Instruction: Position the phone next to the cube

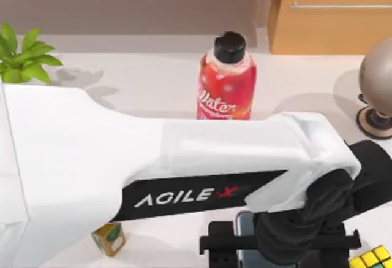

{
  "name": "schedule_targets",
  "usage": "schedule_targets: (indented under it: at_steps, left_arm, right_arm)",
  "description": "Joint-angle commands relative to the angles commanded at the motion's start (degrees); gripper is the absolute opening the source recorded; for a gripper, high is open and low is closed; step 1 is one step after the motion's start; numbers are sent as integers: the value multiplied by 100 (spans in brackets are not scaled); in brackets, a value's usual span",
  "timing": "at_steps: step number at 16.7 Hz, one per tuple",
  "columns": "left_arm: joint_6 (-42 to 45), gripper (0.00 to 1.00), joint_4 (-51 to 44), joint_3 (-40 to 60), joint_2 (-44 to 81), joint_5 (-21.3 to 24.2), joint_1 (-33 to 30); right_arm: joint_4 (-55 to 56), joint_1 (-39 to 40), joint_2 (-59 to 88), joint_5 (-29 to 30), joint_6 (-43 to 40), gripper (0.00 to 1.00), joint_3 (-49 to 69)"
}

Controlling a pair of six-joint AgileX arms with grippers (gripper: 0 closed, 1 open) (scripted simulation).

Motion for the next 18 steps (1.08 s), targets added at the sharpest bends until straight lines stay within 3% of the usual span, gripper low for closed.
schedule_targets:
  at_steps: [18]
  left_arm:
    - [-81,0,345,335,-431,3,99]
  right_arm:
    - [0,0,0,0,0,100,0]
